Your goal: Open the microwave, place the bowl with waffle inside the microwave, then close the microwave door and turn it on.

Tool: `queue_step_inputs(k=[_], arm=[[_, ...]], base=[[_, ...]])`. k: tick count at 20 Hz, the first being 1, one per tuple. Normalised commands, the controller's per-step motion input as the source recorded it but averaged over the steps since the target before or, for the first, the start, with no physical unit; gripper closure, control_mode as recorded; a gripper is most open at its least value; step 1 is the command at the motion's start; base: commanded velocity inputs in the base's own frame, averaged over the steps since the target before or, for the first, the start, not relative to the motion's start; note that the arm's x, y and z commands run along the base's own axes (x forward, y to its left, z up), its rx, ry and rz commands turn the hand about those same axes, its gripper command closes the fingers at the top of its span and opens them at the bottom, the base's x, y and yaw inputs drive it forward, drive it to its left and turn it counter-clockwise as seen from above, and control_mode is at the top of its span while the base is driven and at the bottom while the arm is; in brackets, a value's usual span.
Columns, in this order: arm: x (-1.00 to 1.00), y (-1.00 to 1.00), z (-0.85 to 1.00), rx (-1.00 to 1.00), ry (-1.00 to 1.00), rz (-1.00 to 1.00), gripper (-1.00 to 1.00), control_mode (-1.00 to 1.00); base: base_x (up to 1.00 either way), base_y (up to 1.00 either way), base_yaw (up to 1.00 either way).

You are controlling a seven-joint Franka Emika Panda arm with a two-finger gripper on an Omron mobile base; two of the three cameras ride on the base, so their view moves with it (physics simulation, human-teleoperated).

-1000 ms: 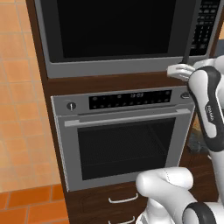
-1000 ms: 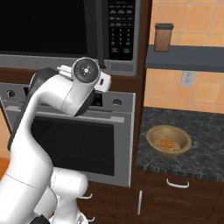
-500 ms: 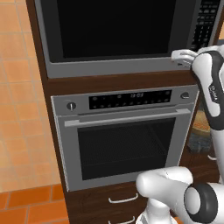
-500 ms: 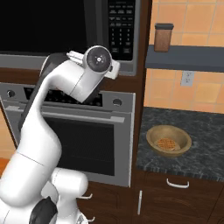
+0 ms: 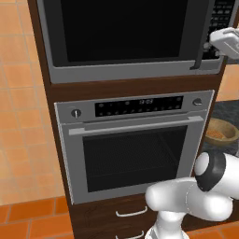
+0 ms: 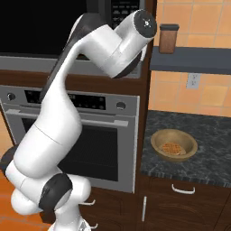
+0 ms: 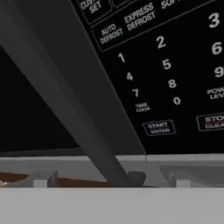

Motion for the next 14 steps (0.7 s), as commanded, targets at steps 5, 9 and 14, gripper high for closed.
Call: queue_step_inputs(k=[5,9,14], arm=[[0.00,0.31,-0.23,0.06,-0.44,-0.21,-1.00,-1.00],[-0.07,0.53,-0.01,-0.01,-0.18,-0.09,-1.00,-1.00],[0.41,0.43,-0.01,-0.01,-0.04,-0.03,-1.00,-1.00]], base=[[0.00,0.00,0.00],[0.00,0.00,0.00],[0.00,0.00,0.00]])
